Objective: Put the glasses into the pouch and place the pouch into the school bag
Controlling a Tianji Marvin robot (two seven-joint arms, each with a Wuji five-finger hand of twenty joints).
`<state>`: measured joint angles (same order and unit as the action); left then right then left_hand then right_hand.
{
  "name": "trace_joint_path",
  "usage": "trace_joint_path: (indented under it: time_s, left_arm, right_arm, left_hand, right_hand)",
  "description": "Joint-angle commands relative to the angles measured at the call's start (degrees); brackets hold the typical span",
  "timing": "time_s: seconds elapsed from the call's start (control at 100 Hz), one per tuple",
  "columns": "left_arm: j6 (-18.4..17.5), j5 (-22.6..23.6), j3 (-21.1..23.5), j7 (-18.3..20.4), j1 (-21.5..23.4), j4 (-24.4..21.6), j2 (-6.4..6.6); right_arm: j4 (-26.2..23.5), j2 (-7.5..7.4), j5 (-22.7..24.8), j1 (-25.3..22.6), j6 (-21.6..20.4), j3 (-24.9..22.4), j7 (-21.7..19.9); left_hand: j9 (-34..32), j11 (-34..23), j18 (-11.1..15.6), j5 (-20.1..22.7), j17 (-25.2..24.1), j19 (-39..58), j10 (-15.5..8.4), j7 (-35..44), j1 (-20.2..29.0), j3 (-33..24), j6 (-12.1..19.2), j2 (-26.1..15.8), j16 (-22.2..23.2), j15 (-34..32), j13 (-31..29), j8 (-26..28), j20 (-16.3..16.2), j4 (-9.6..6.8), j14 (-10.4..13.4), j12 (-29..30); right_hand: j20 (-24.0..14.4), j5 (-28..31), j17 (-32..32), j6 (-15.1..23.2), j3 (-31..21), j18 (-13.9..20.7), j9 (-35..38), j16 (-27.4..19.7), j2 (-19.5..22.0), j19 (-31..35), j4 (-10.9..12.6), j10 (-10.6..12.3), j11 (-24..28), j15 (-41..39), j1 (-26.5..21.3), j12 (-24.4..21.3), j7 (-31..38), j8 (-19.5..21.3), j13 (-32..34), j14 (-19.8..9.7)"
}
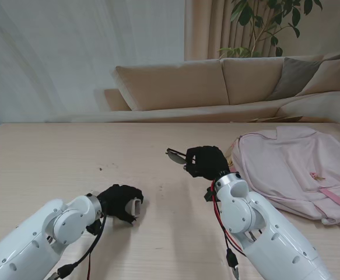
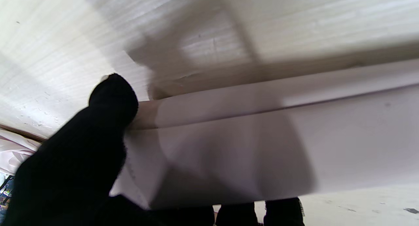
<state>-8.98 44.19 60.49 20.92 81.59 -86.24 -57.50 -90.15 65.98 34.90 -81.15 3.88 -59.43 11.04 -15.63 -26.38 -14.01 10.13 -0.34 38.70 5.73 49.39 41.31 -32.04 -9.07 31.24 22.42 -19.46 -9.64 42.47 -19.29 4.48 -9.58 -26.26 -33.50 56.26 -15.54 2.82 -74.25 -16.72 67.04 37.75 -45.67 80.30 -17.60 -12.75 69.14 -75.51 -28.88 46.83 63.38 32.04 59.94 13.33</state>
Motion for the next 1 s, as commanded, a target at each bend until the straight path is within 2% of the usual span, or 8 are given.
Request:
trace_joint_path:
  time_s: [0.0,0.07,0.14,0.19,0.47,0.56,0.71,0.99]
  left_arm:
    - [-0.2,0.2,0.1,1.1,1.2,0.1,-0.17]
    - [-0.2,0.4,0.6,1.1,1.5,-0.4,-0.18]
    - [-0.5,0.9,1.3,0.9,2.0,-1.2,-0.19]
    - [-0.8,1.5,1.9,0.5,2.4,-1.8,-0.25]
    - [-1.8,3.4,5.3,-5.5,4.1,-6.3,-1.36]
    - [-1.2,3.3,5.7,-6.9,4.3,-7.6,-1.73]
    - [0.9,1.8,5.4,-10.0,4.1,-8.5,-2.56]
    - [5.4,-1.1,4.5,-13.6,4.5,-10.9,-3.72]
  right_arm:
    - [-0.1,0.24,-0.1,-0.3,0.0,0.1,-0.7]
    - [-0.1,0.19,-0.1,-0.3,-0.2,0.0,-0.8]
    - [-0.2,0.11,0.0,-0.4,-0.5,-0.1,-1.0]
    - [-0.4,0.06,0.1,-0.4,-0.7,-0.3,-1.1]
    - [-4.1,-0.93,1.1,-1.3,-2.2,-2.0,-4.7]
    - [-5.9,-1.27,1.4,-1.8,-2.6,-2.7,-6.2]
    - [-8.4,-1.84,1.9,-2.3,-3.4,-3.0,-8.6]
    - [-12.2,-3.21,3.6,-2.5,-5.4,-2.9,-14.6]
  left_hand:
    - [-4.2,-5.0,0.2,4.7,0.3,3.2,0.9,8.9,3.1,-5.8,2.0,-4.9,5.4,-10.6,-7.1,3.4,-2.0,-1.75,-3.6,-2.5]
    - [-4.8,-5.4,-0.1,4.9,0.5,3.3,0.8,9.2,3.3,-5.8,2.0,-4.6,5.6,-11.0,-7.9,3.8,-2.0,-1.58,-3.5,-2.7]
    - [-5.3,-6.3,-0.8,4.5,1.0,3.3,0.6,10.8,5.1,-4.7,4.2,-4.6,6.1,-11.6,-8.8,4.7,-2.1,-0.41,-3.6,-3.4]
    - [-5.5,-6.7,-1.0,4.1,1.4,3.4,-0.5,11.0,5.7,-4.2,4.3,-5.0,6.3,-11.8,-9.1,4.6,-2.1,-0.29,-3.6,-3.8]
    - [-5.6,-8.8,-2.0,3.0,3.6,4.4,-1.2,12.6,7.8,-3.4,4.6,-5.7,7.0,-12.5,-11.2,4.7,-2.6,0.08,-3.9,-5.8]
    - [-5.2,-9.2,-2.2,2.6,4.1,4.8,0.1,13.7,9.4,-2.4,4.6,-6.0,7.3,-12.5,-11.8,4.7,-2.9,0.34,-4.0,-6.8]
    - [-6.1,-10.7,-2.9,2.0,5.6,5.9,-0.6,16.6,13.3,0.6,5.2,-7.1,8.4,-13.6,-13.6,5.4,-3.5,0.53,-4.1,-8.8]
    - [-6.4,-11.5,-3.6,2.0,6.4,6.2,-0.6,16.8,13.5,0.9,5.1,-6.9,9.3,-14.9,-15.4,5.4,-3.7,0.31,-4.4,-9.8]
  right_hand:
    - [-1.5,-0.4,0.7,0.2,-0.5,0.3,0.2,0.6,0.6,2.3,-0.9,-4.5,1.3,-1.6,-2.3,0.4,1.2,0.0,1.1,-1.9]
    - [-1.5,-0.4,0.6,0.3,-0.5,0.3,0.2,0.6,0.7,2.4,-0.9,-4.5,1.3,-1.6,-2.2,0.4,1.2,0.0,1.0,-1.9]
    - [-1.5,-0.4,0.6,0.3,-0.4,0.2,0.2,0.6,0.7,2.4,-0.9,-4.6,1.3,-1.7,-2.3,0.4,1.2,0.0,1.0,-1.8]
    - [-1.5,-0.5,0.6,0.3,-0.5,0.2,0.1,0.6,0.7,2.4,-0.8,-4.6,1.3,-1.7,-2.4,0.4,1.2,-0.1,1.0,-1.8]
    - [-1.6,-0.5,0.4,0.4,-0.3,0.2,0.1,0.7,0.6,2.4,-0.8,-4.5,1.5,-1.9,-2.7,0.5,1.2,0.1,1.0,-2.0]
    - [-1.6,-0.5,0.4,0.3,-0.2,0.3,0.1,0.7,0.7,2.4,-0.8,-4.6,1.5,-1.9,-2.7,0.6,1.2,0.1,1.0,-2.1]
    - [-1.6,-0.6,0.4,0.4,-0.1,0.3,0.0,0.7,0.8,2.4,-0.8,-4.5,1.6,-1.9,-2.6,0.6,1.1,0.2,1.0,-2.2]
    - [-1.7,-0.6,0.0,1.0,0.1,0.3,0.1,0.6,1.0,2.5,-0.8,-4.0,1.5,-1.8,-2.4,0.6,1.0,0.3,1.2,-2.7]
